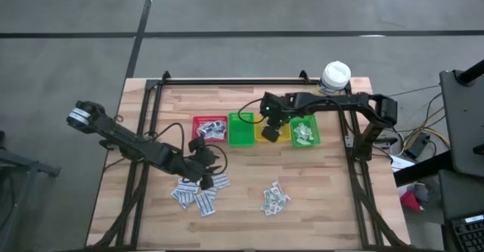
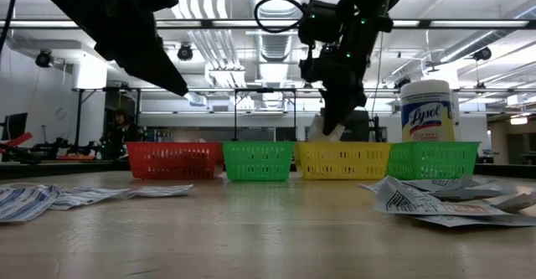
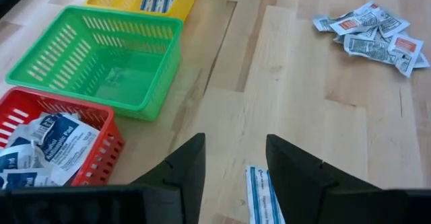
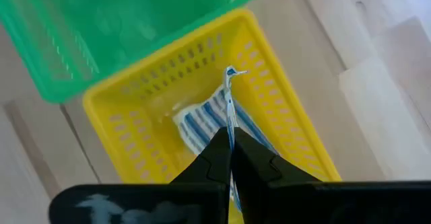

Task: Pick & Place First Aid Supplies
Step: Put the blue bandage into the yellow basket

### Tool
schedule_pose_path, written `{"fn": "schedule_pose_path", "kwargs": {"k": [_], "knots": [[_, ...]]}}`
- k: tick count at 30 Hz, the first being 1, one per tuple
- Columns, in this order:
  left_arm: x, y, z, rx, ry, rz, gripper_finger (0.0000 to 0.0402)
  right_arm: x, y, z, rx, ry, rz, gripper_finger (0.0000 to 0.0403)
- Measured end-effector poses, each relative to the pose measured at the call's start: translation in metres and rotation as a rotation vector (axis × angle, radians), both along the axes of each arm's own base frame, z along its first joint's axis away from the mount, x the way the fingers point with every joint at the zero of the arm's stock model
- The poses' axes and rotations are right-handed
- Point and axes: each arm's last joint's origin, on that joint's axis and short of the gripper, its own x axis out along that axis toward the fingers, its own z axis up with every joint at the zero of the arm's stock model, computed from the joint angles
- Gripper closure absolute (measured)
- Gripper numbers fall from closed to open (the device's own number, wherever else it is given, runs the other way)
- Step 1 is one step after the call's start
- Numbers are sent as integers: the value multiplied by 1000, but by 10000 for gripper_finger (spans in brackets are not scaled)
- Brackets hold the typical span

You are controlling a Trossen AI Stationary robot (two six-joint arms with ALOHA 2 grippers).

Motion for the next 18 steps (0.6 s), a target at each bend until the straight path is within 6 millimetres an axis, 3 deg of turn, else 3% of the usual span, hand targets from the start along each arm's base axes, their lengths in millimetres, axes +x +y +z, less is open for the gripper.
{"fn": "schedule_pose_path", "kwargs": {"k": [7,18], "knots": [[0,-1,0,18,1,-19,248,-3,-4,3,63,-50,-191,394],[-2,-1,-3,44,0,-6,248,-12,-2,-12,141,-27,-374,394]]}}
